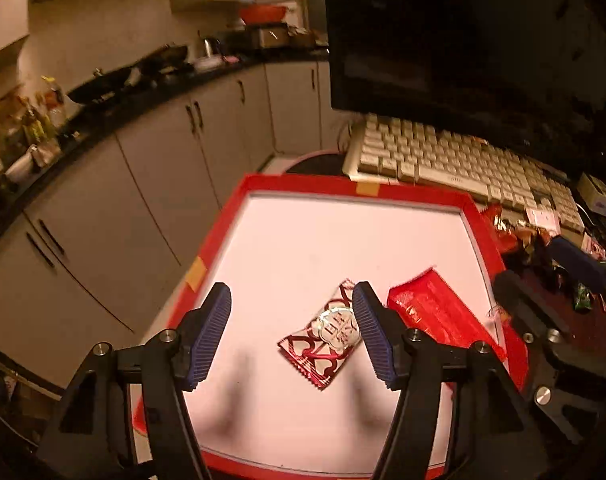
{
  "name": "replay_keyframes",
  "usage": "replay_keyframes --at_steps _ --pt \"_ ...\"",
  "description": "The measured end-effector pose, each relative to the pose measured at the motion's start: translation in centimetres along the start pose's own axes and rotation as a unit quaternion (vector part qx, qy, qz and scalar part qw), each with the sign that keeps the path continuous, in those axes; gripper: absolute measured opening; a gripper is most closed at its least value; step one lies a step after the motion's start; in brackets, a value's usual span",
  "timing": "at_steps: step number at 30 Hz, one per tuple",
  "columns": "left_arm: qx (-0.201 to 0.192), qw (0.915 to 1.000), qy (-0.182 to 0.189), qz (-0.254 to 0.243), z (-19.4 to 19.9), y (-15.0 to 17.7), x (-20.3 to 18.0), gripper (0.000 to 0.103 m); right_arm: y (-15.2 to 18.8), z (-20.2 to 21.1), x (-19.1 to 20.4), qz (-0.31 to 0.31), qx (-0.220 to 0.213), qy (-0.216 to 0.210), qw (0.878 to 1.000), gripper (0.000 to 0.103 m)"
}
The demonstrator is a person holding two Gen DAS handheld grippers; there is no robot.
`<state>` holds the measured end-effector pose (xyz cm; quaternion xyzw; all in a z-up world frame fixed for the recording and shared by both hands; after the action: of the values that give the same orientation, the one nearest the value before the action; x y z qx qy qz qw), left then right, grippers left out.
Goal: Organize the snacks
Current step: 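Carry both packets to the white tray and open both tools, then withdraw both tools from the tray back toward the snack pile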
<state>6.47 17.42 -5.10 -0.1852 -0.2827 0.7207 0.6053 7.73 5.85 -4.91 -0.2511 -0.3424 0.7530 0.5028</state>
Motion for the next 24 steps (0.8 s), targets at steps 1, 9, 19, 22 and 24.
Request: replay_keyframes --at_steps 1,9,19,22,24 --pt "-0.012 0.9999 -0.004 -0.001 0.8 -0.1 -0.2 0.063 -0.1 0.6 0.0 0.008 -0.010 0.017 1.000 0.068" --pt "-0.070 0.9974 -0.014 -0.010 5.4 -0.7 -1.9 0.077 -0.1 6.5 -1.0 0.022 -0.075 0.073 0.994 0.075" --pt "-0.103 0.9936 -0.006 -0.045 8.5 -0.8 -6.7 0.077 1.1 11.9 -7.0 -0.026 -0.123 0.116 0.985 0.083" --pt "-0.108 0.9922 -0.004 -0.061 9.1 -0.6 -8.3 0.077 1.9 12.7 -9.4 -0.054 -0.123 0.120 0.984 0.083" --pt "-0.110 0.9914 -0.004 -0.071 9.5 -0.6 -9.3 0.077 2.4 13.2 -10.9 -0.074 -0.122 0.116 0.983 0.083"
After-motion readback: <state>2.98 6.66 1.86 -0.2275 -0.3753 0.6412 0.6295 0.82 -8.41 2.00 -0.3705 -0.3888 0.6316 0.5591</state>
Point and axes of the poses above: each gripper's, at about its wrist camera, not at the fingertips, and z roughly against the way its jaws point, x to its left, y to its underside, the point moved 6 cm from there along -z, roughly the way its jaws point, and after that the axes turned 9 degrees about x, right-handed, at the moved point
